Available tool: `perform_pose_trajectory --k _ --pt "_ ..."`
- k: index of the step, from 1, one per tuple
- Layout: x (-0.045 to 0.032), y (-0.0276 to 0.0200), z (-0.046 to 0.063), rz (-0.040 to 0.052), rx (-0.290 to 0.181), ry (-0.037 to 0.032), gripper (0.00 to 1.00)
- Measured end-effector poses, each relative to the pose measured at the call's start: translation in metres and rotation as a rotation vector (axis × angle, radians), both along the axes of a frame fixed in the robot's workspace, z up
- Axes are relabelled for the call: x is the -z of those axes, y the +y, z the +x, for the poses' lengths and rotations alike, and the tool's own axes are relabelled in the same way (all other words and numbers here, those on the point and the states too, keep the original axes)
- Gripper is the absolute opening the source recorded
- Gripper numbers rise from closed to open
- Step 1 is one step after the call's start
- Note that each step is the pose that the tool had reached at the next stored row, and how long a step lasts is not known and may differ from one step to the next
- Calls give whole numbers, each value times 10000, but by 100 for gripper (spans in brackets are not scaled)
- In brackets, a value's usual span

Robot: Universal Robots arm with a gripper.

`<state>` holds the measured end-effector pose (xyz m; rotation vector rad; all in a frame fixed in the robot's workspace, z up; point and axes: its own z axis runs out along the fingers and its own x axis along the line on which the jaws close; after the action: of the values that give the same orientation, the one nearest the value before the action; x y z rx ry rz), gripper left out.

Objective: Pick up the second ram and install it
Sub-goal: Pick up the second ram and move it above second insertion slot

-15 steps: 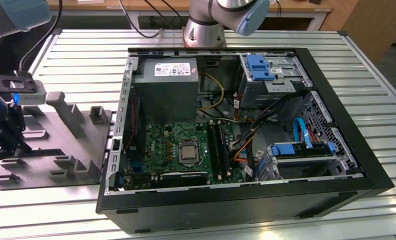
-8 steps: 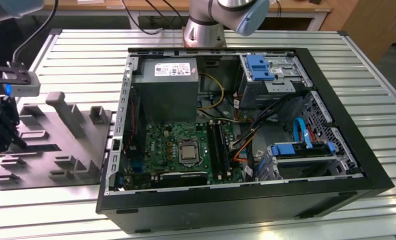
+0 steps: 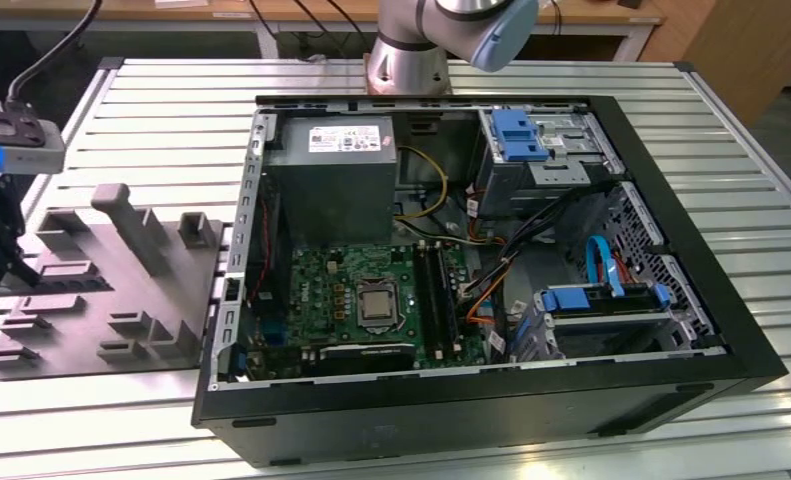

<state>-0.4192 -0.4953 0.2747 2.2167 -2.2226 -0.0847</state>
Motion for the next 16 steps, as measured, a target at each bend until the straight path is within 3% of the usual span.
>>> perform_pose_trajectory --k 9,16 --pt "-257 0 2 34 0 -9 12" --pt "-407 0 3 43 0 -13 12"
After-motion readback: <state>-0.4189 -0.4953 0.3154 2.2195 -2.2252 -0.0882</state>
